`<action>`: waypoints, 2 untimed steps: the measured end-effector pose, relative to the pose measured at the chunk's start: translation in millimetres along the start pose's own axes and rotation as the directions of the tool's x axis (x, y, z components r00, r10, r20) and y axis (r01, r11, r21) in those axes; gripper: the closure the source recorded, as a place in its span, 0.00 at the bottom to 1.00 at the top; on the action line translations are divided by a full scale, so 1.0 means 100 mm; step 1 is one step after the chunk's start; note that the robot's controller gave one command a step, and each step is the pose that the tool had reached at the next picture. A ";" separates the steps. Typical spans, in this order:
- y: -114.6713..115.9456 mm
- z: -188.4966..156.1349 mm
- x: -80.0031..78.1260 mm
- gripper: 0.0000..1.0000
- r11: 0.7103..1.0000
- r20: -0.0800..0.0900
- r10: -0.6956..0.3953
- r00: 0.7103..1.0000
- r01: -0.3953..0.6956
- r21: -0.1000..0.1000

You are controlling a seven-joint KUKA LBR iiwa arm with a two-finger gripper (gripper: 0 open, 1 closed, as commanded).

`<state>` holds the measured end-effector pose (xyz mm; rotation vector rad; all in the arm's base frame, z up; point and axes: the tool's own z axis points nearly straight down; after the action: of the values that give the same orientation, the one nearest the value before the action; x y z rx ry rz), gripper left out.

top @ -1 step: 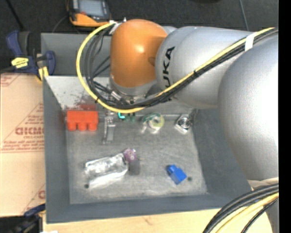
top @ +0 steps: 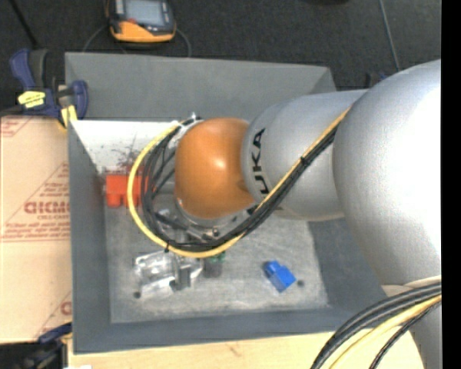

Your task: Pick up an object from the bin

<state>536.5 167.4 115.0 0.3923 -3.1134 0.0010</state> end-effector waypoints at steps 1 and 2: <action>0.05 0.46 -0.21 0.00 0.868 0.003 -0.497 0.868 0.497 0.001; 0.06 0.45 -0.22 1.00 0.871 0.005 -0.492 0.871 0.492 -0.001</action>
Offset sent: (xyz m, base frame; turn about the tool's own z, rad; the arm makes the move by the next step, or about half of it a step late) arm 0.0191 0.0109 -0.0450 -0.5212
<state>555.8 178.2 70.4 1.1727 -2.9154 -0.0042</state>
